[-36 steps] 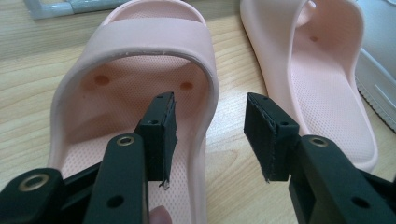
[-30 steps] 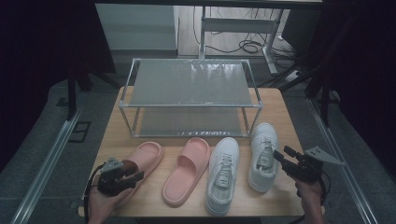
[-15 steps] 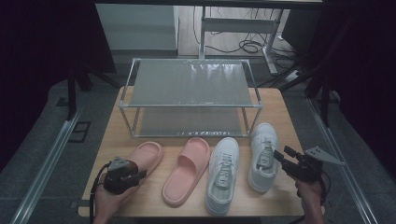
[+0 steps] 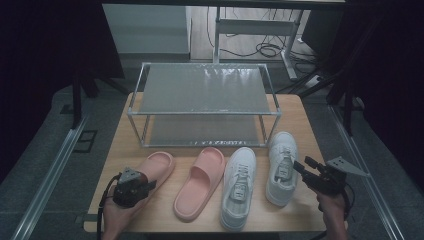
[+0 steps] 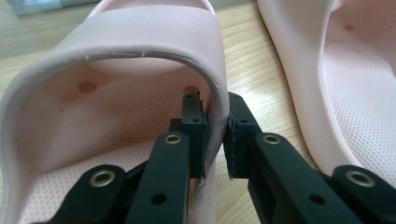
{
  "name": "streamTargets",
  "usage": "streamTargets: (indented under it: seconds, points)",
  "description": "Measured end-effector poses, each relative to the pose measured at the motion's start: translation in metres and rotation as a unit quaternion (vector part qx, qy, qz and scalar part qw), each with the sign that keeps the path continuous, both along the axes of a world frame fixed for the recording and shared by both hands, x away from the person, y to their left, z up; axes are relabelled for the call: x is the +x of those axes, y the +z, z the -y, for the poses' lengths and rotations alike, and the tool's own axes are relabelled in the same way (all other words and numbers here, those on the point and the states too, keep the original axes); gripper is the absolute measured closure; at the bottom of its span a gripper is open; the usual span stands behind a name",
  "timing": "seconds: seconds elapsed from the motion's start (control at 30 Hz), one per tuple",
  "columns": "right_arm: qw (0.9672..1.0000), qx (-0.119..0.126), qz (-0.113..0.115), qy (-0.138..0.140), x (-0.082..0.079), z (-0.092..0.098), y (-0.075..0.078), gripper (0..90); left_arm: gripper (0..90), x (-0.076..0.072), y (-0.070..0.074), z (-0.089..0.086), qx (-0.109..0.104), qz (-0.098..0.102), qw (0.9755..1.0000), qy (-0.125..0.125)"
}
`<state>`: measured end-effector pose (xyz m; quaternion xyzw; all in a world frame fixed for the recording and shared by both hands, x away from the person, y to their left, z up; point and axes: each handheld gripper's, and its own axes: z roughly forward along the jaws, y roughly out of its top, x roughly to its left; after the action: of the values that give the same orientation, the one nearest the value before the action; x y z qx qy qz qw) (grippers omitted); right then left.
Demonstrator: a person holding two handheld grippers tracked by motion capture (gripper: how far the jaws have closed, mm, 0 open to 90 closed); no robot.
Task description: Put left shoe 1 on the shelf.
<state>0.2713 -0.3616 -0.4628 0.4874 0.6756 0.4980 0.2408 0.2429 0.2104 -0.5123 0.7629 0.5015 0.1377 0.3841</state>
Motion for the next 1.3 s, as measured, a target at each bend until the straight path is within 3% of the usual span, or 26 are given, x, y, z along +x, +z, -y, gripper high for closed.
streamTargets:
  seconds: [0.17,0.53,0.8,1.3]
  points:
    - [1.0000,-0.001,0.001,0.000,0.000,0.000,0.000,45.7,85.1,0.000,0.007,0.000,0.005,0.015,0.9999,0.004]
    - [1.0000,0.000,0.002,0.000,-0.001,0.000,0.001,45.7,85.4,0.004,0.018,0.000,0.000,0.019,0.9998,0.000]
    - [1.0000,0.000,0.005,0.000,-0.001,0.000,0.002,45.7,85.3,0.016,0.036,0.000,-0.010,0.035,0.9993,0.001]
    - [1.0000,0.001,0.003,-0.001,-0.001,0.002,0.002,45.8,85.2,0.040,0.051,0.012,-0.007,0.044,0.9990,-0.003]
